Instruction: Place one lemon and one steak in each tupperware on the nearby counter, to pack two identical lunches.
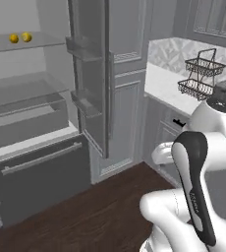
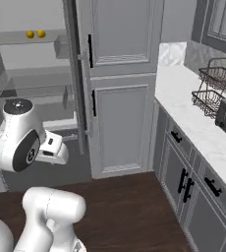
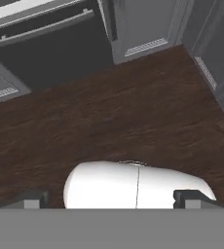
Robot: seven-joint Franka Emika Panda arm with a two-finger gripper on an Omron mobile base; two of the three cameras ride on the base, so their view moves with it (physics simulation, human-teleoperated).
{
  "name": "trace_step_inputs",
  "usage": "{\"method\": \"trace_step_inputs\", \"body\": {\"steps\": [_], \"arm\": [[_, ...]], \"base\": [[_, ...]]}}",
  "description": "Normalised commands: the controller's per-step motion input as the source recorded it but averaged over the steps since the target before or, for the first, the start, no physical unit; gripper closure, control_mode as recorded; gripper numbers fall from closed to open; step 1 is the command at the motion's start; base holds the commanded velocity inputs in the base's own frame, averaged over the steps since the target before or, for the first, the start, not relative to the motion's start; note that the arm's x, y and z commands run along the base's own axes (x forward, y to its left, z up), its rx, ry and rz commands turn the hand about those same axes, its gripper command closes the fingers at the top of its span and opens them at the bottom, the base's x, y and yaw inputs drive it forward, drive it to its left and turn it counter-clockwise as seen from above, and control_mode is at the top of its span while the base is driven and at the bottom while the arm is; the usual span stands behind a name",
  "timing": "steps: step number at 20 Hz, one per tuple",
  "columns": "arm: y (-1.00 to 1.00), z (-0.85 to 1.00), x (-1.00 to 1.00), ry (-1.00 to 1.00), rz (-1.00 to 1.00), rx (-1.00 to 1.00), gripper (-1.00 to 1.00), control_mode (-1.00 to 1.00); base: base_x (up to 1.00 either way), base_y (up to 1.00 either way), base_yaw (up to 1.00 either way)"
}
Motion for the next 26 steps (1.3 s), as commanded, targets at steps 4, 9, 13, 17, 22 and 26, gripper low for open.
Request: {"method": "trace_step_inputs", "body": {"steps": [4,9,13,17,22,26], "arm": [[0.0,0.0,0.0,0.0,0.0,0.0,-1.0,1.0],[0.0,0.0,0.0,0.0,0.0,0.0,-1.0,1.0],[0.0,0.0,0.0,0.0,0.0,0.0,-1.0,1.0],[0.0,0.0,0.0,0.0,0.0,0.0,-1.0,1.0],[0.0,0.0,0.0,0.0,0.0,0.0,-1.0,1.0],[0.0,0.0,0.0,0.0,0.0,0.0,-1.0,1.0]], "base": [[-0.78,0.01,0.74],[-0.49,0.71,0.55],[0.6,0.47,0.19],[1.0,0.02,0.03],[1.0,-0.35,0.0],[1.0,-0.11,0.0]]}}
